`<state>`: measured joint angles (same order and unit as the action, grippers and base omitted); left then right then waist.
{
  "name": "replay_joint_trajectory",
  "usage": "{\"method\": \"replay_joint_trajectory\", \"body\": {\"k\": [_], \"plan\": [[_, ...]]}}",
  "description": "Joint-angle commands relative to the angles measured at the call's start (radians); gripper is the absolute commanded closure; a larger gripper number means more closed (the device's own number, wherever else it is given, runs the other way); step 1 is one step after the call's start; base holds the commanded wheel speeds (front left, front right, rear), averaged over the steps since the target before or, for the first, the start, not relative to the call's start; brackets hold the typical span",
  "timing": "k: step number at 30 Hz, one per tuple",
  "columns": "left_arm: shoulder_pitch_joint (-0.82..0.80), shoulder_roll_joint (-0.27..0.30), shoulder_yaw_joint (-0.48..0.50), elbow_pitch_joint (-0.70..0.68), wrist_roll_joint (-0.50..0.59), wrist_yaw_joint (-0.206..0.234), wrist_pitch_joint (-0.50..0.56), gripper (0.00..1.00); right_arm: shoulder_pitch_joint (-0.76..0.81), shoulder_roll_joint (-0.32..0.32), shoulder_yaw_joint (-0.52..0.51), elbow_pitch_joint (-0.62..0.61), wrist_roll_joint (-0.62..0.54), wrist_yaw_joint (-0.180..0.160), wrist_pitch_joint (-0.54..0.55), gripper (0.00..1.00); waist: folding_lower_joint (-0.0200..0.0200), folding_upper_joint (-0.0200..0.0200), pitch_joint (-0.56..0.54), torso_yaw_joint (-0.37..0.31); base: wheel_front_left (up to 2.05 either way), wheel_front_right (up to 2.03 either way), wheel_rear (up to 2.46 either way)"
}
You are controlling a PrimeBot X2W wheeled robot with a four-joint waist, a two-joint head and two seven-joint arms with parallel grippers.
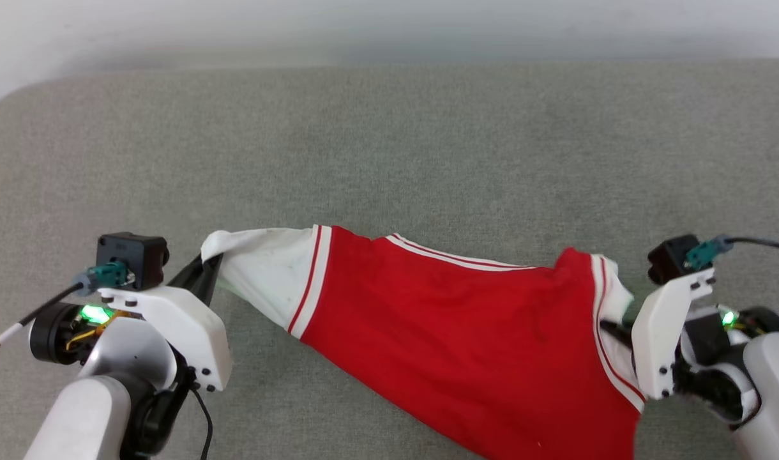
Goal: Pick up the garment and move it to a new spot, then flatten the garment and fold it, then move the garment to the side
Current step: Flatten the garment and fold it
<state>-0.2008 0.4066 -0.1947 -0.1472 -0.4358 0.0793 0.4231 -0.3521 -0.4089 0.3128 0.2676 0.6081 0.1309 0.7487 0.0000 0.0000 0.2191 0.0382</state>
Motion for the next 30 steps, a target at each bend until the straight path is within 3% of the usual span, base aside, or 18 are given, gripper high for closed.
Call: {"method": "replay_joint_trajectory", "body": {"k": [1,10,15,23,30], "plan": [[-0.019,-0.001,0.007,0.007,-0.01,-0.002,-0.011,1.0,-0.04,-0.016,0.0,-0.005,-0.011,0.0,-0.028,1.0,0.0,0.0,-0.028,-0.011,0.0,0.0,0.0],[-0.164,-0.022,0.033,0.118,-0.042,-0.033,-0.069,1.0,-0.174,-0.039,-0.017,0.029,-0.059,0.0,-0.132,1.0,0.0,0.0,-0.096,-0.032,0.0,0.0,0.0],[-0.343,-0.052,0.04,0.254,-0.066,-0.073,-0.135,1.0,-0.31,-0.025,-0.033,0.077,-0.093,0.0,-0.164,1.0,0.0,0.0,-0.091,-0.036,0.0,0.0,0.0],[-0.696,-0.069,0.074,0.503,-0.051,-0.112,-0.304,1.0,-0.598,0.012,-0.082,0.17,-0.16,0.0,-0.256,1.0,0.0,0.0,0.014,-0.035,0.0,0.0,0.0],[-1.054,-0.016,0.119,0.671,-0.033,-0.144,-0.462,1.0,-0.941,0.078,-0.148,0.258,-0.292,-0.001,-0.375,1.0,0.0,0.0,0.159,-0.053,0.0,0.0,0.0]]}}
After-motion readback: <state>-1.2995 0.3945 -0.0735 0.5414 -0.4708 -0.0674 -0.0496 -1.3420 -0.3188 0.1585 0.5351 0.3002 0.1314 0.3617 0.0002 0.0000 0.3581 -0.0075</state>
